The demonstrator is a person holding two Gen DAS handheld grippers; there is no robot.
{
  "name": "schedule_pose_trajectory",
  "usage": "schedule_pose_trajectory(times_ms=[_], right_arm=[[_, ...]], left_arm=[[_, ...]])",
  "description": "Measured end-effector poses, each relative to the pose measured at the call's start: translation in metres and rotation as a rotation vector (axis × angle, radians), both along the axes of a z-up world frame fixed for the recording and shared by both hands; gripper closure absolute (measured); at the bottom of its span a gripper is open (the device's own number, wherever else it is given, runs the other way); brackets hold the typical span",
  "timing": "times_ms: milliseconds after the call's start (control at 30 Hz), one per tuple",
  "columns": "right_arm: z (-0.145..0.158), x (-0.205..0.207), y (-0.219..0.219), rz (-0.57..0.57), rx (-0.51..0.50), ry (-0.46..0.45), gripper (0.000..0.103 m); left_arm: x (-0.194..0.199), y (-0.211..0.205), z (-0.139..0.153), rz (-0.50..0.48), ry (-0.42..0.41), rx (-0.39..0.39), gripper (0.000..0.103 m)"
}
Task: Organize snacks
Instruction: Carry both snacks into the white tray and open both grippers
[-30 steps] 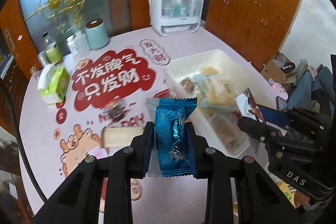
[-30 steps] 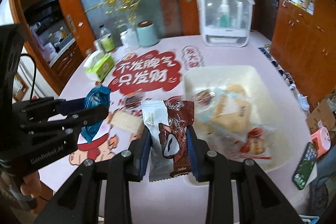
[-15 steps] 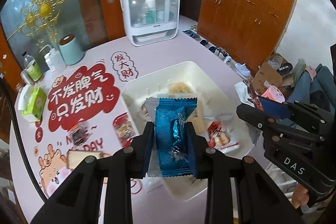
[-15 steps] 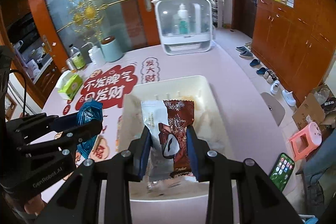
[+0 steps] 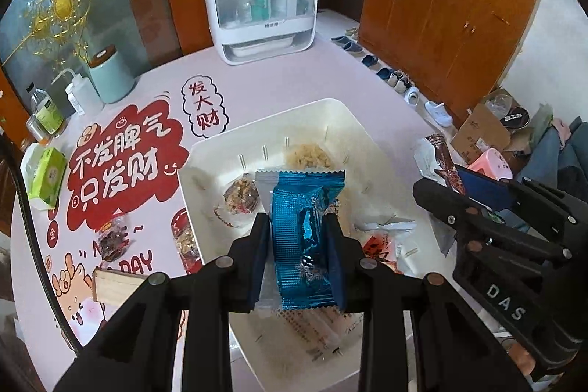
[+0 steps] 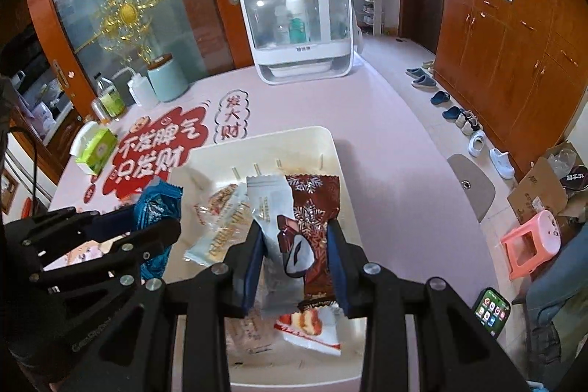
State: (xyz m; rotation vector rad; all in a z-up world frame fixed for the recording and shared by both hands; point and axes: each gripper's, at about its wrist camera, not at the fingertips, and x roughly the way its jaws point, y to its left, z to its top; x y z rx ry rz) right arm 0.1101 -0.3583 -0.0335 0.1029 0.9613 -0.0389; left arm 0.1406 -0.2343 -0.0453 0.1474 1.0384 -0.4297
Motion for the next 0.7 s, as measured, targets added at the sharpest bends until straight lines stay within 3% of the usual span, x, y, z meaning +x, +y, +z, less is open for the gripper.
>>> schedule_pose_trajectory(times_ms=[367,467,500,533,600,667,700], right_arm=[[-0.030,0.023,-0.004,0.011,-0.008,0.061,0.066],[-0.037,0.027,-0.004,0.015,-0.016,0.075,0.065],[-0.039,0.028,-0.004,0.017,-0.019,0.076,0.065],[-0.041,0.028,-0.005,0.020,-0.021,0.080,0.064],[-0.048,0.030,-0.007,0.014,-0.022,0.102,0.063],[-0.056,0.032,-0.013,-0.002,-0.009,0.130,0.059],[-0.060,0.033,-0.017,-0.006,0.013,0.145,0.057]], left_arm=[[0.015,-0.013,-0.024,0.021,0.016,0.053,0.074],[0.016,-0.013,-0.028,0.030,0.025,0.057,0.069],[0.016,-0.013,-0.029,0.030,0.026,0.057,0.066],[0.016,-0.013,-0.031,0.032,0.030,0.058,0.054],[0.018,-0.011,-0.033,0.052,0.024,0.083,0.039],[0.021,-0.008,-0.040,0.057,0.053,0.097,0.016],[0.023,-0.006,-0.043,0.056,0.073,0.088,0.014]])
